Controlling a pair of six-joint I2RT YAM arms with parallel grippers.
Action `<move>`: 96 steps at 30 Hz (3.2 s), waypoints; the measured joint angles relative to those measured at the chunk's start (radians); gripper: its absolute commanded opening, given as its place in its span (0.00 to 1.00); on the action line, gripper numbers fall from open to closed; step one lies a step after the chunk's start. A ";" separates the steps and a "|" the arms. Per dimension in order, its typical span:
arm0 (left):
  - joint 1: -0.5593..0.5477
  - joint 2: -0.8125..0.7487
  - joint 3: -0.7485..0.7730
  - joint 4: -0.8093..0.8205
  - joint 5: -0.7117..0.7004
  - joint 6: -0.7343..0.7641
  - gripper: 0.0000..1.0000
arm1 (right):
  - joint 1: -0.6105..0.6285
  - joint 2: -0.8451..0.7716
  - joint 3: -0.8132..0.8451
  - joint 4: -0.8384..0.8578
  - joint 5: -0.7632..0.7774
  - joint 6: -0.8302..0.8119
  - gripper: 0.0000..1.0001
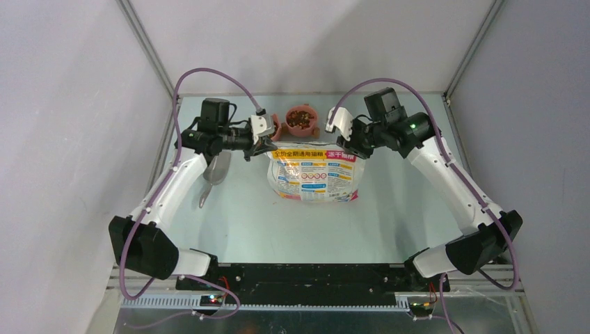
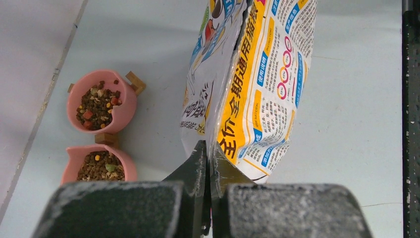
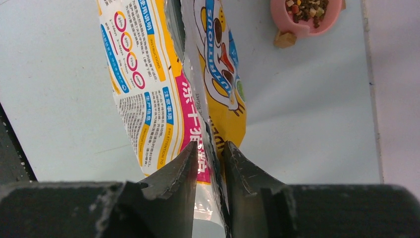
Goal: Serve the pet food
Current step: Close the pet food bag at the center of the board.
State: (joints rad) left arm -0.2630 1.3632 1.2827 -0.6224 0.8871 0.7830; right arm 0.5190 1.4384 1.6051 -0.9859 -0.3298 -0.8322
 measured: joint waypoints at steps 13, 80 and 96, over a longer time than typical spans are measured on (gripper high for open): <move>0.000 -0.010 -0.011 0.015 0.007 -0.016 0.03 | -0.105 0.067 0.100 -0.145 -0.153 -0.037 0.23; -0.349 0.018 -0.035 0.240 -0.295 0.029 0.53 | 0.106 -0.107 -0.278 0.482 -0.100 0.042 0.32; -0.373 0.013 -0.082 0.273 -0.309 0.015 0.49 | 0.131 -0.108 -0.291 0.479 -0.104 0.049 0.24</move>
State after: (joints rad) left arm -0.6365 1.3762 1.2007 -0.3496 0.5777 0.7979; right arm 0.6502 1.3308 1.3144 -0.5068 -0.4339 -0.7830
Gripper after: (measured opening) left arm 0.525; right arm 0.296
